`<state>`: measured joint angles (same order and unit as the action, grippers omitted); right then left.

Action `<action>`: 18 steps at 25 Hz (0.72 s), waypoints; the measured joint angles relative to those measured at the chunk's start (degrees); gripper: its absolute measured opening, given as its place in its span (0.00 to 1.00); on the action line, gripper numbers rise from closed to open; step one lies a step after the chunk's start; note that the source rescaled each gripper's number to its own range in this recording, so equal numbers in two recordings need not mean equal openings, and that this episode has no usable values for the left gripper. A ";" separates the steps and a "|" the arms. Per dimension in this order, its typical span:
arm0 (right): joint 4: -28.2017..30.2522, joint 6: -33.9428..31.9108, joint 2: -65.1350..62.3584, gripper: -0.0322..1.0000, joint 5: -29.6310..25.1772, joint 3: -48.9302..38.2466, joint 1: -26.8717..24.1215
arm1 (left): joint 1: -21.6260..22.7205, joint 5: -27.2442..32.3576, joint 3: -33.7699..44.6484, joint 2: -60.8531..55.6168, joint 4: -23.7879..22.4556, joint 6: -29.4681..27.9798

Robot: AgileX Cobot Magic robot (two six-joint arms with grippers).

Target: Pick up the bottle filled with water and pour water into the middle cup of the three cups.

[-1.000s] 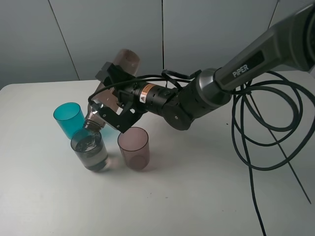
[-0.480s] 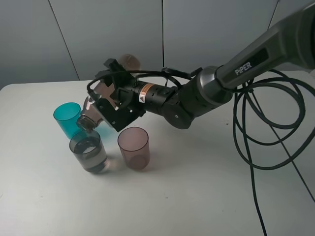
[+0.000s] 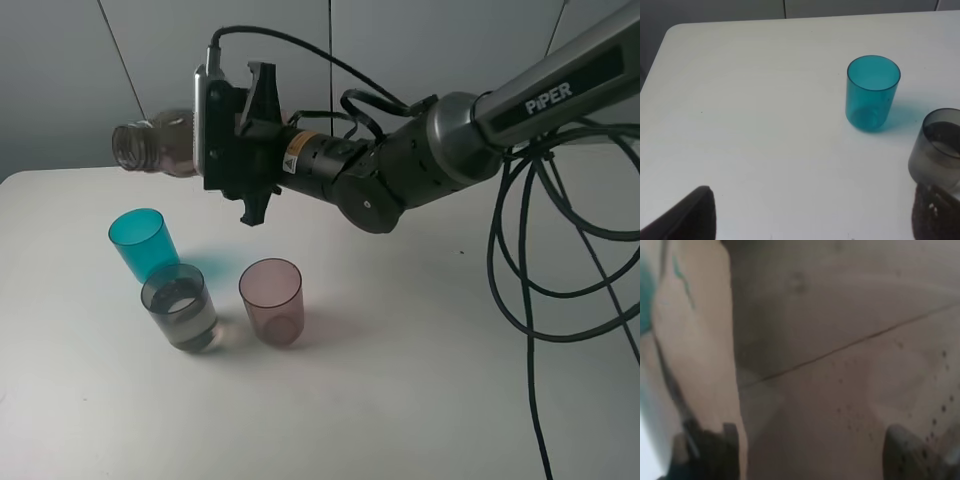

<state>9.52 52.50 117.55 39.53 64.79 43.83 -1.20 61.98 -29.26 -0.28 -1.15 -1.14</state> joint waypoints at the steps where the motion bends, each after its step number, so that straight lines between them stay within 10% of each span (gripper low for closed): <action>1: 0.00 -5.03 -0.86 0.04 0.00 0.00 -0.55 | 0.00 0.00 0.00 0.00 0.00 0.00; 7: 0.00 -32.40 -4.60 0.04 0.00 -0.25 -5.25 | 0.00 0.00 0.00 0.00 0.00 0.00; 18: 1.96 -52.50 -5.92 0.04 3.54 -8.01 -16.83 | 0.00 0.00 0.00 0.00 0.00 0.00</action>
<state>11.48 0.00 111.63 43.08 56.78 26.99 -1.20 61.98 -29.26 -0.28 -1.15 -1.14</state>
